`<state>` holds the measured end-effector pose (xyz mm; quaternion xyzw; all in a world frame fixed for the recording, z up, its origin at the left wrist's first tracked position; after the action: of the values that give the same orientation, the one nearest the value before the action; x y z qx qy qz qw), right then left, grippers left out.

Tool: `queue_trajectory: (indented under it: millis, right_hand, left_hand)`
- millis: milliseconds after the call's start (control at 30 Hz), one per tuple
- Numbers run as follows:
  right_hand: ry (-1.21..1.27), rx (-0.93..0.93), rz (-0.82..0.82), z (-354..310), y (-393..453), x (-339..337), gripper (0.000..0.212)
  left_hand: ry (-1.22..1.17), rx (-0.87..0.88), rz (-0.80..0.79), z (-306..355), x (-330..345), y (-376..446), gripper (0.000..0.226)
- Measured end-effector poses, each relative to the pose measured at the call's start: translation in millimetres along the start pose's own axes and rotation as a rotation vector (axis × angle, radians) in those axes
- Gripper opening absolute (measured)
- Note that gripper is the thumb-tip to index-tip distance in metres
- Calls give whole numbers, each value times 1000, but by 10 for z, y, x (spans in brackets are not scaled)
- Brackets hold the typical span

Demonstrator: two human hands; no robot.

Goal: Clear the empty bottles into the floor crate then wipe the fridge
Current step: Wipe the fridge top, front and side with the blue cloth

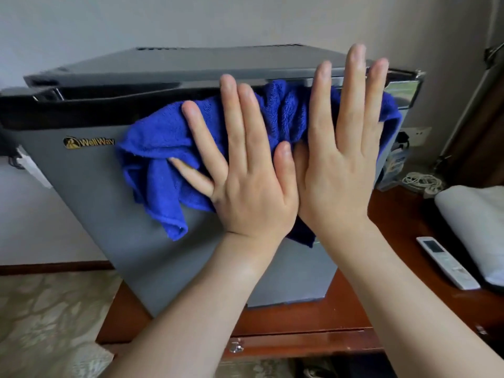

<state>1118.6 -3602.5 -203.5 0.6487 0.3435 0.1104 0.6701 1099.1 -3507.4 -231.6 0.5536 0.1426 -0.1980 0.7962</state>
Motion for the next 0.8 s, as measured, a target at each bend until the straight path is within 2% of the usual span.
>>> queue_trajectory:
  millis: [167, 267, 433, 533, 633, 800]
  right_hand:
    - [-41, 36, 110, 42, -294, 88, 46]
    - [-36, 65, 110, 158, -743, 219, 51]
    - [-26, 71, -66, 429, -1983, 674, 69]
    - [-18, 96, -166, 549, -2753, 895, 61]
    - [-10, 225, -274, 650, -3322, 1023, 51]
    - [-13, 319, -321, 705, -3558, 1098, 46]
  left_hand:
    - [137, 86, 45, -103, 142, -198, 60]
    - [178, 124, 39, -194, 379, -575, 60]
    - [237, 175, -45, -564, 1022, -1668, 65]
    - [245, 221, -94, -757, 1342, -2310, 66]
    - [232, 229, -150, -869, 1554, -2773, 67]
    - [224, 229, -167, -925, 1652, -2959, 68]
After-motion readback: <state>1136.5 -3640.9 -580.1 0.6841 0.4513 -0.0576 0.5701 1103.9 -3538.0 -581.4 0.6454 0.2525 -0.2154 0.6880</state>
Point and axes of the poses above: each hand's wrist, its own y-axis towards the middle knuckle, its own x-axis out of the palm, z = x × y, the point moved 6 cm from there along y, towards the middle knuckle, and after that the axes turned 10 degrees about -z, right-handed, at the moved point
